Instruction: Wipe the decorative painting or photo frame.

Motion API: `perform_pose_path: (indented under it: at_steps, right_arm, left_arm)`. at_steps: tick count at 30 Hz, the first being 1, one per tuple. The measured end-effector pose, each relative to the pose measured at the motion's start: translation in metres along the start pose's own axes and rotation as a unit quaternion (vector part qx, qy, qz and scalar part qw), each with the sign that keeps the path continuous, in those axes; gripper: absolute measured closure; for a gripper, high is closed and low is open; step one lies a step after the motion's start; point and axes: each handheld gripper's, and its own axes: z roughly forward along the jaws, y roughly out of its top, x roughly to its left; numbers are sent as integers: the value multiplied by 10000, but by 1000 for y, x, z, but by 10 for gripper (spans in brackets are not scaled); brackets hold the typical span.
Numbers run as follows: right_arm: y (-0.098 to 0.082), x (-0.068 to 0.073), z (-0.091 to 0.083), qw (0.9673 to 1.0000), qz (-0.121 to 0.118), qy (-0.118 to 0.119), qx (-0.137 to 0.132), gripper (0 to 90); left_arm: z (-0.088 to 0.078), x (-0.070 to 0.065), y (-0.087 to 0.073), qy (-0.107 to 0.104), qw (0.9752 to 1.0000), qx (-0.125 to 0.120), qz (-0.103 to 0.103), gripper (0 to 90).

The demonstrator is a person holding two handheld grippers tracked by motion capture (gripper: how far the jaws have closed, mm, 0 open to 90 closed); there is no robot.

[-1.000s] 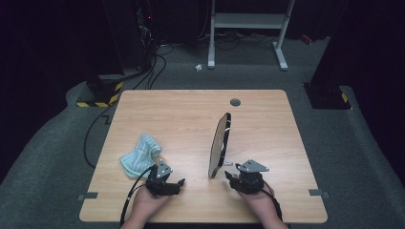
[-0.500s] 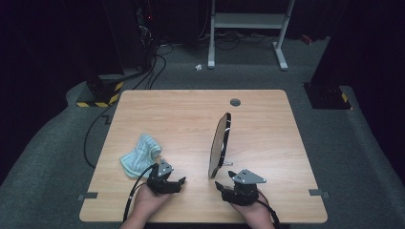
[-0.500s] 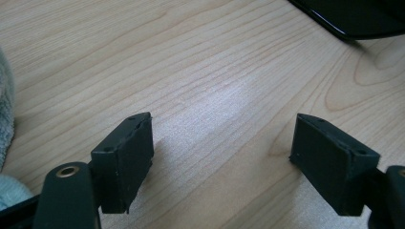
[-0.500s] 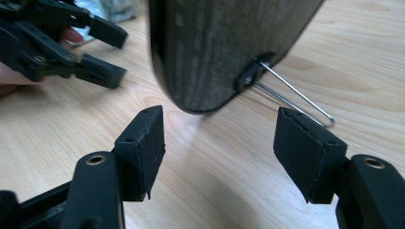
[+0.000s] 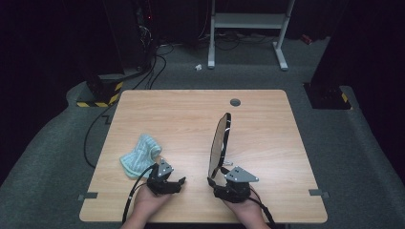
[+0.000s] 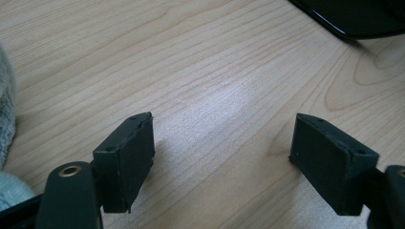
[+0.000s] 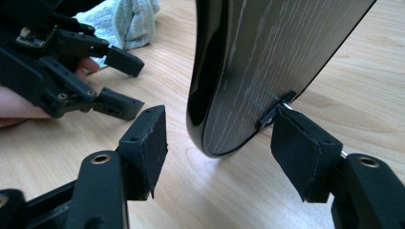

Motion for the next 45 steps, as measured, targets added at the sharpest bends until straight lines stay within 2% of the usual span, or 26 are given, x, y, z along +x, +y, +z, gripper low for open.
perform_pose_path:
  at_steps: [8,15,30,45]
  right_arm:
    - [3,-2,8,9999,-43,-89,18,415]
    - [2,-4,11,9999,-39,-141,80,416]
    - [-3,-12,1,9996,46,-282,60,411]
    - [-8,-27,-8,9989,161,-443,39,407]
  left_arm:
    - [0,0,0,6,10000,0,-1,230]
    - [0,0,0,9,10000,1,-9,230]
    - [0,0,0,-10,10000,0,19,230]
    - [0,0,0,-10,10000,0,24,230]
